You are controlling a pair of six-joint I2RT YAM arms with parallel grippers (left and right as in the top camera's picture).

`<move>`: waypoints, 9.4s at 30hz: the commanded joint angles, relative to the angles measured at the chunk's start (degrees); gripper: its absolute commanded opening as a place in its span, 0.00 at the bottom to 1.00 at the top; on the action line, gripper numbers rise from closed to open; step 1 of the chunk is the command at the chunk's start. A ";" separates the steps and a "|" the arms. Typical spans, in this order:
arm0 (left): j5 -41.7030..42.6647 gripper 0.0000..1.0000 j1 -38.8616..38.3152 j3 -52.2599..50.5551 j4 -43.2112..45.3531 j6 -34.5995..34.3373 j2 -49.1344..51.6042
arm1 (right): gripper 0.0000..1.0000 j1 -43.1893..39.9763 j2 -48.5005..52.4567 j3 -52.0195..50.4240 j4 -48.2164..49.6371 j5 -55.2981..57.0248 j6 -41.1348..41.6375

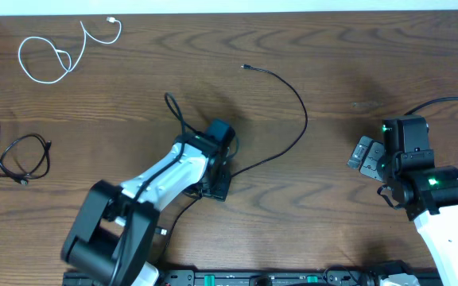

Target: Untangle cables

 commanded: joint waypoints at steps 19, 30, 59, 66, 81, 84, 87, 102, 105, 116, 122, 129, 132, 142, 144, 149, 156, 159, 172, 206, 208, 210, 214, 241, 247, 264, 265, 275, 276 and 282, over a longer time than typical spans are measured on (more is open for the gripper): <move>0.42 0.07 -0.02 2.12 -1.16 0.94 1.42 | 0.99 -0.37 -0.35 0.09 -0.04 0.48 0.66; 1.40 0.07 0.00 5.95 1.40 -7.06 -29.33 | 0.99 -0.39 -0.35 0.09 -0.04 0.48 0.66; -24.68 0.07 0.00 5.95 34.12 -11.76 -60.28 | 0.99 -0.37 -0.35 0.09 -0.04 0.48 0.66; -40.50 0.07 0.00 5.95 40.39 -5.77 -60.26 | 0.99 -0.39 -0.35 0.09 -0.04 0.48 0.66; -49.94 0.08 -0.02 5.95 31.98 -4.70 -60.15 | 0.99 -0.37 -0.35 0.09 -0.04 0.48 0.66; -49.90 0.08 -0.02 5.95 30.27 -6.75 -60.17 | 0.99 -0.37 -0.35 0.09 -0.04 0.48 0.66; -49.86 0.07 -0.07 5.95 29.99 -10.95 -60.17 | 0.99 -0.39 -0.35 0.09 -0.04 0.48 0.66; -50.82 0.08 -0.11 5.88 19.39 -26.97 -57.92 | 0.99 -0.39 -0.35 0.09 -0.04 0.48 0.66; -51.87 0.08 -0.11 5.88 19.47 -28.26 -56.15 | 0.99 -0.39 -0.35 0.09 -0.04 0.48 0.66; -47.06 0.07 -0.07 5.90 24.68 -30.23 -50.77 | 0.99 -0.39 -0.35 0.09 -0.07 0.48 0.66; -40.74 0.07 -0.07 5.90 29.57 -21.22 -54.51 | 0.99 -0.39 -0.35 0.09 -0.04 0.48 0.66; -16.00 0.08 -0.07 5.92 31.45 -6.86 -58.82 | 0.99 -0.39 -0.35 0.09 -0.04 0.48 0.66; -5.57 0.08 -0.07 5.97 33.09 -3.26 -59.28 | 0.99 -0.39 -0.35 0.09 -0.04 0.48 0.66; -2.69 0.08 -0.04 5.97 36.59 -1.81 -59.30 | 0.99 -0.37 -0.35 0.09 -0.04 0.48 0.66; -2.71 0.07 -0.04 5.97 36.63 0.00 -59.30 | 0.99 -0.37 -0.35 0.09 -0.04 0.48 0.66; -8.66 0.08 -0.07 5.97 36.61 1.57 -59.39 | 0.99 -0.37 -0.35 0.09 -0.04 0.48 0.66; -15.87 0.07 -0.07 5.95 36.11 -1.92 -59.49 | 0.99 -0.39 -0.35 0.09 -0.04 0.48 0.66; -15.89 0.07 -0.07 5.95 34.60 -1.92 -59.47 | 0.99 -0.39 -0.35 0.09 -0.04 0.48 0.66; -27.02 0.08 -0.07 5.95 27.28 -7.48 -59.47 | 0.99 -0.37 -0.35 0.09 -0.04 0.48 0.66; -26.97 0.08 -0.04 5.77 22.29 12.31 -17.31 | 0.99 -0.37 -0.35 0.09 -0.04 0.48 0.66; -26.97 0.07 -0.07 5.77 23.43 19.71 -15.08 | 0.99 -0.37 -0.35 0.09 -0.04 0.48 0.66; -27.02 0.07 -0.04 5.77 24.46 29.42 -12.92 | 0.99 -0.39 -0.35 0.09 -0.04 0.48 0.66; -27.41 0.07 0.00 5.77 26.60 41.38 -9.38 | 0.99 -0.39 -0.35 0.09 -0.04 0.48 0.66; -23.26 0.07 4.09 5.77 52.19 73.90 -4.92 | 0.99 -0.37 -0.35 0.09 -0.04 0.48 0.66; -22.84 0.16 5.05 5.77 46.27 56.19 -1.46 | 0.99 -0.37 -0.35 0.09 -0.04 0.48 0.66; -13.68 0.87 5.05 5.79 35.43 7.54 -9.68 | 0.99 -0.37 -0.35 0.09 -0.04 0.48 0.66; -10.32 0.94 5.05 5.79 34.86 7.23 -11.47 | 0.99 -0.37 -0.35 0.09 -0.04 0.48 0.66; -10.54 0.96 9.25 5.79 30.25 -6.08 -27.39 | 0.99 -0.37 -0.35 0.09 -0.04 0.48 0.66; -12.92 0.96 10.88 5.79 29.20 -8.07 -28.20 | 0.99 -0.37 -0.35 0.09 -0.04 0.48 0.66; -18.34 0.96 21.33 5.77 17.29 -12.15 -27.85 | 0.99 -0.39 -0.35 0.09 -0.04 0.48 0.66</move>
